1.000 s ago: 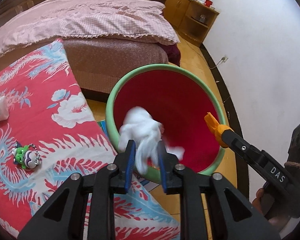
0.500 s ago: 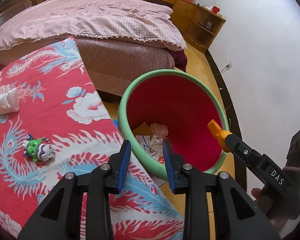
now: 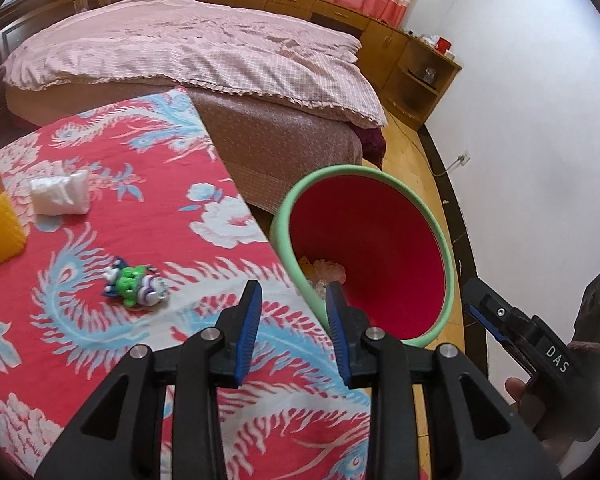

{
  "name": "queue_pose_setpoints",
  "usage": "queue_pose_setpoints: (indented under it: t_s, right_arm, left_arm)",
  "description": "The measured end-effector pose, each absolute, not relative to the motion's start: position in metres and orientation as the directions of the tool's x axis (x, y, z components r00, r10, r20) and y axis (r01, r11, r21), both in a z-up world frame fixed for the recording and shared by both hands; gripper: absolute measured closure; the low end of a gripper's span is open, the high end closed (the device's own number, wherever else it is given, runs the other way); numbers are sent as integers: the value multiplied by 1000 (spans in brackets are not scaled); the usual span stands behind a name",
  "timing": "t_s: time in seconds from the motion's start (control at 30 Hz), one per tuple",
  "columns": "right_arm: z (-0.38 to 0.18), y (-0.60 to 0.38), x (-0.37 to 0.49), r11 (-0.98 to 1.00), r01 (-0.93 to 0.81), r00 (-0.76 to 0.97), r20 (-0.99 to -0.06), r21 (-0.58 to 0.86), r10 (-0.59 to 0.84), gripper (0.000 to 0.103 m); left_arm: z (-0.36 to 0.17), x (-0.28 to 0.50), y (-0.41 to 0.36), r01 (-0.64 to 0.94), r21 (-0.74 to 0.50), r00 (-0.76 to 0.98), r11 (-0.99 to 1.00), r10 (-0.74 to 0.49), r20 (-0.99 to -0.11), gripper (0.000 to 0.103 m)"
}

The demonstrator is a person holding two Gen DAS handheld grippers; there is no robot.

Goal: Collect trash
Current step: 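Open the left tool to drop the sock while the right tool releases the fish, then move both open tools back over the remaining items on the cloth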

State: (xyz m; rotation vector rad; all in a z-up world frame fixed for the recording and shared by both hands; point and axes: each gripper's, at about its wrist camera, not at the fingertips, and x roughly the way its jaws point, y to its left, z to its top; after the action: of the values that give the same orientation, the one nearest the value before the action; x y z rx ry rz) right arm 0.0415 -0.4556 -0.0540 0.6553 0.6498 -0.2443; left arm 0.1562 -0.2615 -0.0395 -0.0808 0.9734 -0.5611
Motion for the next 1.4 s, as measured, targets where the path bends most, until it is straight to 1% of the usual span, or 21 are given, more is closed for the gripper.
queue_pose_setpoints:
  t_s: [0.27, 0.7, 0.87, 1.1, 1.23, 1.27, 1.4]
  right_arm:
    - [-40, -433, 42, 795, 370, 789, -615, 480, 4, 40]
    - [-26, -385, 57, 843, 303, 786, -617, 444, 43, 40]
    - [-23, -363, 66, 865, 270, 780, -623, 422, 61, 40]
    - [-25, -337, 75, 885, 239, 765, -638, 400, 82, 40]
    - [-28, -325, 81, 890, 228, 755, -649, 395, 95, 40]
    - [-28, -322, 83, 891, 224, 752, -652, 394, 99, 40]
    - [-30, -312, 91, 900, 214, 741, -663, 381, 105, 40]
  left_arm:
    - [-28, 155, -228, 372, -318, 475, 872, -473, -742, 71]
    - [-25, 162, -159, 261, -314, 544, 913, -408, -733, 67]
    - [-26, 168, -129, 221, -302, 568, 927, -374, -733, 62]
    - [-30, 181, -90, 159, -270, 590, 950, -311, -745, 60]
    - [-34, 192, -68, 121, -235, 607, 964, -259, -751, 50]
    - [-35, 195, -63, 111, -229, 607, 967, -248, -755, 49]
    - [-43, 209, -45, 71, -224, 602, 972, -221, -767, 49]
